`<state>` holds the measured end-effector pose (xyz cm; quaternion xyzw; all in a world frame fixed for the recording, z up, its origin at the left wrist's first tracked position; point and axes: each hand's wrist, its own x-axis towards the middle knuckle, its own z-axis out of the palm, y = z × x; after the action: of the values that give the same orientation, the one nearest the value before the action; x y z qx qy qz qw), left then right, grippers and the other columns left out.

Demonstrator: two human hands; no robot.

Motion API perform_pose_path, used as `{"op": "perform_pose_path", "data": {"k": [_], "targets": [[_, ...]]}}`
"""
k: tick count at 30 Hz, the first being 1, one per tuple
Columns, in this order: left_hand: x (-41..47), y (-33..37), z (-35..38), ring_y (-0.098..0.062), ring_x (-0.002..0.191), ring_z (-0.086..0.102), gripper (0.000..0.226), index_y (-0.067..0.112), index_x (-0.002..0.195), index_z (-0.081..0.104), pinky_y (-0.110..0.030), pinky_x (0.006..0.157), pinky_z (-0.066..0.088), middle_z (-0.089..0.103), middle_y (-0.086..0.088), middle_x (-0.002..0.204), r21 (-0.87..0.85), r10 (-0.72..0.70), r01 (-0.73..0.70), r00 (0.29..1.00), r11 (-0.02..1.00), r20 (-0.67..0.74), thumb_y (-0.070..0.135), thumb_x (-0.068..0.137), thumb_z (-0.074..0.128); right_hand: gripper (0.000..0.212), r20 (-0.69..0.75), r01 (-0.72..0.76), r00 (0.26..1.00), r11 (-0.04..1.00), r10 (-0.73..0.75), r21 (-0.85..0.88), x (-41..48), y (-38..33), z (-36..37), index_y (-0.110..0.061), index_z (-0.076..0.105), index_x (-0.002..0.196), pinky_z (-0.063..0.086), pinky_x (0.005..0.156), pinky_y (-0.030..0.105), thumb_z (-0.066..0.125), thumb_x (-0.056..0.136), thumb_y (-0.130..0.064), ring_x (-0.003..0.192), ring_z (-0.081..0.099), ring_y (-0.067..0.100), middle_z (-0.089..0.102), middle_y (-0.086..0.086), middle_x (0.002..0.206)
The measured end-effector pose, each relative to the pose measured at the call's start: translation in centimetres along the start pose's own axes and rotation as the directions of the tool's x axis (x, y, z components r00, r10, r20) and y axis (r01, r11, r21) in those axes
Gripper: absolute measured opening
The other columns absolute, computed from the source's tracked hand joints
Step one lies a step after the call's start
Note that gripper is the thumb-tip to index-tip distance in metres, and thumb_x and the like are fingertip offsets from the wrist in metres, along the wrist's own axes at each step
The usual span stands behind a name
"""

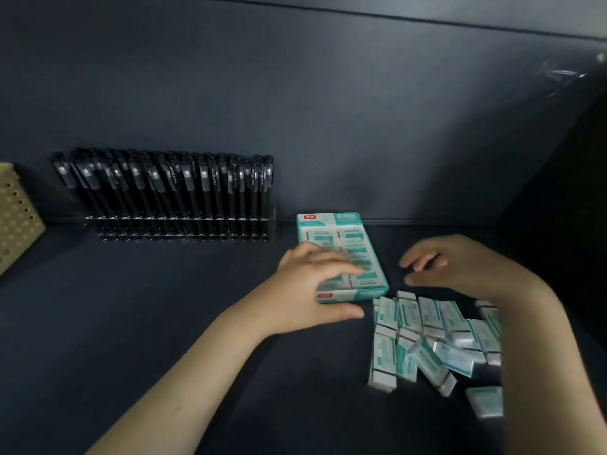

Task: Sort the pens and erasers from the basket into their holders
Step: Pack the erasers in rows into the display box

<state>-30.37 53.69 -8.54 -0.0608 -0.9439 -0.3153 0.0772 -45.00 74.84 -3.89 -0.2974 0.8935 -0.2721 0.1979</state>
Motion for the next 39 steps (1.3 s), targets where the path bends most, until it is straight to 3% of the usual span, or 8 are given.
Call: {"op": "perform_pose_path", "data": {"k": [4,9,16,20,27,31,35,39], "targets": [[-1.0,1.8,2.0,0.004,0.120,0.019,0.061,0.040,0.131,0.052,-0.025,0.109,0.010,0.043,0.028,0.134,0.024,0.058,-0.062,0.987,0.998,0.149,0.062,0.076,0.065,0.026,0.087,-0.098,0.991,0.995,0.099,-0.023,-2.0,1.3,1.4,-0.032,0.071,0.093,0.047,0.070,0.018,0.084,0.072,-0.027,0.079,0.064,0.005,0.067,-0.006,0.093],[-1.2,2.2,2.8,-0.004,0.129,0.012,0.064,0.043,0.129,0.052,-0.028,0.110,0.004,0.034,0.027,0.138,0.086,0.057,-0.072,0.984,0.994,0.172,0.068,0.072,0.064,0.021,0.036,-0.094,0.995,0.994,0.092,0.050,-2.5,1.8,2.5,-0.029,0.073,0.088,0.049,0.076,0.028,0.084,0.071,-0.022,0.075,0.060,0.008,0.068,-0.002,0.088],[-1.4,1.9,3.4,-0.005,0.139,0.003,0.043,0.039,0.109,0.065,-0.027,0.109,-0.003,0.035,0.027,0.138,0.029,0.080,-0.085,0.987,0.996,0.140,0.058,0.071,0.071,0.025,0.020,-0.061,0.998,0.986,0.059,0.153,-3.0,1.9,2.9,-0.025,0.068,0.094,0.045,0.068,0.016,0.081,0.075,-0.016,0.074,0.061,0.003,0.070,-0.003,0.090],[-1.5,1.7,3.5,0.000,0.139,0.002,0.038,0.036,0.104,0.062,-0.024,0.108,-0.004,0.038,0.031,0.135,-0.041,0.065,-0.059,0.987,0.997,0.149,0.053,0.072,0.074,0.028,-0.104,0.032,0.995,0.945,0.002,0.325,-3.1,1.7,3.3,-0.026,0.069,0.099,0.051,0.067,0.017,0.076,0.078,-0.008,0.077,0.066,0.011,0.071,0.000,0.085],[-1.5,1.7,3.2,0.009,0.132,0.001,0.041,0.028,0.099,0.051,-0.023,0.109,0.003,0.038,0.027,0.136,-0.061,0.008,0.006,0.973,0.998,0.229,0.049,0.074,0.075,0.036,-0.159,0.097,0.987,0.806,-0.004,0.584,-2.4,1.2,3.2,-0.030,0.065,0.119,0.058,0.067,0.025,0.064,0.089,-0.010,0.083,0.072,0.021,0.070,0.002,0.096],[-1.7,1.8,3.1,0.006,0.131,0.008,0.042,0.032,0.092,0.042,-0.023,0.106,0.014,0.042,0.025,0.132,-0.137,-0.035,0.070,0.971,0.988,0.237,0.043,0.073,0.078,0.020,-0.190,0.086,0.981,0.767,0.047,0.636,-1.5,0.9,3.3,-0.017,0.065,0.108,0.052,0.058,0.025,0.063,0.090,-0.009,0.074,0.071,0.022,0.073,0.003,0.092],[-1.4,1.5,2.9,-0.004,0.122,0.033,0.037,0.037,0.086,0.040,-0.022,0.099,0.033,0.044,0.022,0.115,-0.254,-0.126,0.154,0.985,0.955,0.121,0.037,0.077,0.076,0.016,-0.180,0.104,0.983,0.715,0.031,0.692,-0.6,0.9,3.5,-0.012,0.068,0.103,0.051,0.060,0.019,0.060,0.090,-0.007,0.074,0.069,0.016,0.073,0.005,0.091],[-0.6,0.3,1.8,-0.002,0.094,0.056,0.037,0.038,0.094,0.050,-0.015,0.081,0.042,0.059,0.014,0.096,-0.447,-0.237,0.122,0.948,0.886,-0.211,0.022,0.076,0.078,0.020,-0.151,0.107,0.988,0.693,0.004,0.713,0.7,0.0,3.2,-0.013,0.070,0.102,0.051,0.064,0.018,0.065,0.083,-0.013,0.076,0.068,0.011,0.074,0.001,0.086]]}}
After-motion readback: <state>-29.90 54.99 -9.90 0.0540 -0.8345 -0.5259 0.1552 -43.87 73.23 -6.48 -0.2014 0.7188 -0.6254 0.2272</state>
